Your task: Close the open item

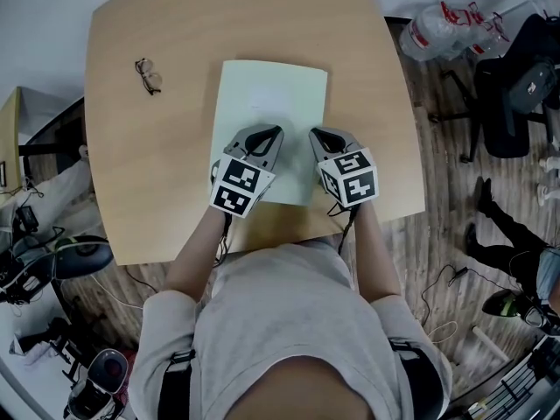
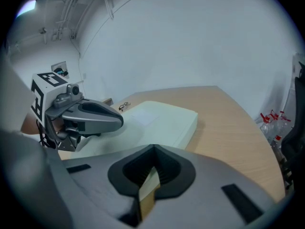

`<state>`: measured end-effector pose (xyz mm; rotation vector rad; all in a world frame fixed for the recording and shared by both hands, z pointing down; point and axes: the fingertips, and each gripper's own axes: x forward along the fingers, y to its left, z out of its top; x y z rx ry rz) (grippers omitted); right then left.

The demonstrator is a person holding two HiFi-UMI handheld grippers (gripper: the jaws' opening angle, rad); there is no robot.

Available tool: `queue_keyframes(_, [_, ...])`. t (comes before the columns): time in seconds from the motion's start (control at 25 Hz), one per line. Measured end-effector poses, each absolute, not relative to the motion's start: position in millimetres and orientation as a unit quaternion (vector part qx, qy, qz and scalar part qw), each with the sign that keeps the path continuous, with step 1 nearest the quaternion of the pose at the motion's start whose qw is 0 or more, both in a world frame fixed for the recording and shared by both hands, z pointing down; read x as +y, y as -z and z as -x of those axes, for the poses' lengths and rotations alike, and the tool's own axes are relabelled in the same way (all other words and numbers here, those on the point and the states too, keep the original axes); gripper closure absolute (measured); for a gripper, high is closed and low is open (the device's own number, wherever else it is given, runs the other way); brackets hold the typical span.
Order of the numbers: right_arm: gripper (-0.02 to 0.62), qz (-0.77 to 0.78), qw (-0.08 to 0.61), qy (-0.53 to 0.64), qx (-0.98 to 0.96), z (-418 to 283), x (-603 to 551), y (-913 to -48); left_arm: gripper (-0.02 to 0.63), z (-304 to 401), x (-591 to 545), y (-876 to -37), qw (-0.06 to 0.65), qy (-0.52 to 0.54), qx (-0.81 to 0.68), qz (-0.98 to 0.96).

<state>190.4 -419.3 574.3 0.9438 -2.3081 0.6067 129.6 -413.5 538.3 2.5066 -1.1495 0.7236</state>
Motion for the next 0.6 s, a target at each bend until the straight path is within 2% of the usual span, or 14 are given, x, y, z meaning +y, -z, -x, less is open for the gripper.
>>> queue_keyframes(0.6, [0.588,-0.424,0.162,-0.201,-0.868,-186,-392,-501,0.592,-87,-394,-461,0.103,-0.139,-0.461,-0.870])
